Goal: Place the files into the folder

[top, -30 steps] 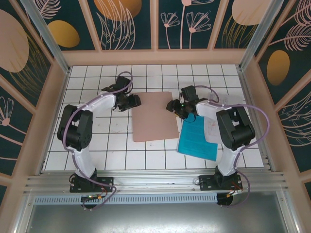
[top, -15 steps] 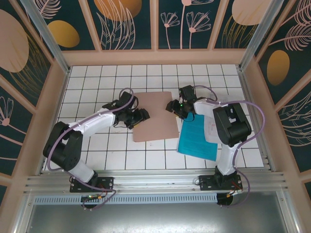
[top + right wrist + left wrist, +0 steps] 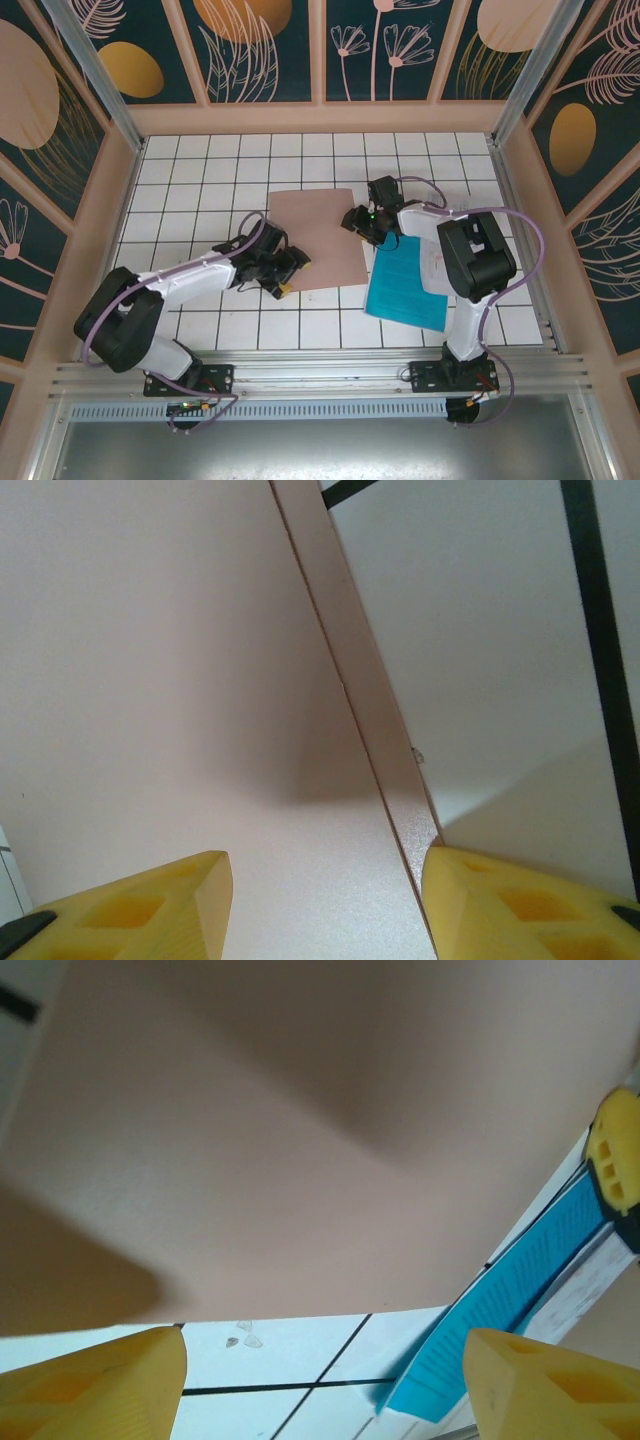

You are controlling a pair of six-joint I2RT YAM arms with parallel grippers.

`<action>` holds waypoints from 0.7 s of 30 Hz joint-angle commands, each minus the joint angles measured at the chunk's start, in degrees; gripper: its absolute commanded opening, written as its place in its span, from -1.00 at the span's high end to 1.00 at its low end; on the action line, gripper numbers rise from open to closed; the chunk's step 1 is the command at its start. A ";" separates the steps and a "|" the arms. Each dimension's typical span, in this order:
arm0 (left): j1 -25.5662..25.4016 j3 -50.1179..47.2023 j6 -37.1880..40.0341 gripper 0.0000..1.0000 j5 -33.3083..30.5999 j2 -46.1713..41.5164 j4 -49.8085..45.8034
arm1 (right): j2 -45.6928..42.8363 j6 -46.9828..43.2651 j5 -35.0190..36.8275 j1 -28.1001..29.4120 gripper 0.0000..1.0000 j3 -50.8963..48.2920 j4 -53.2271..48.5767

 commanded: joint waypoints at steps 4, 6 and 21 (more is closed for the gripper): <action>-0.58 -6.20 -15.35 -0.51 -1.99 -6.31 5.24 | 3.29 3.16 0.42 1.04 -0.12 -0.07 -5.77; -0.70 -6.42 -16.65 -0.55 -2.75 -7.16 4.79 | 3.45 3.87 0.08 1.04 -0.11 -0.16 -5.69; -3.21 -7.93 -22.32 -0.58 -5.64 -1.31 13.38 | 3.22 8.01 -2.44 1.04 -0.11 -1.38 -4.80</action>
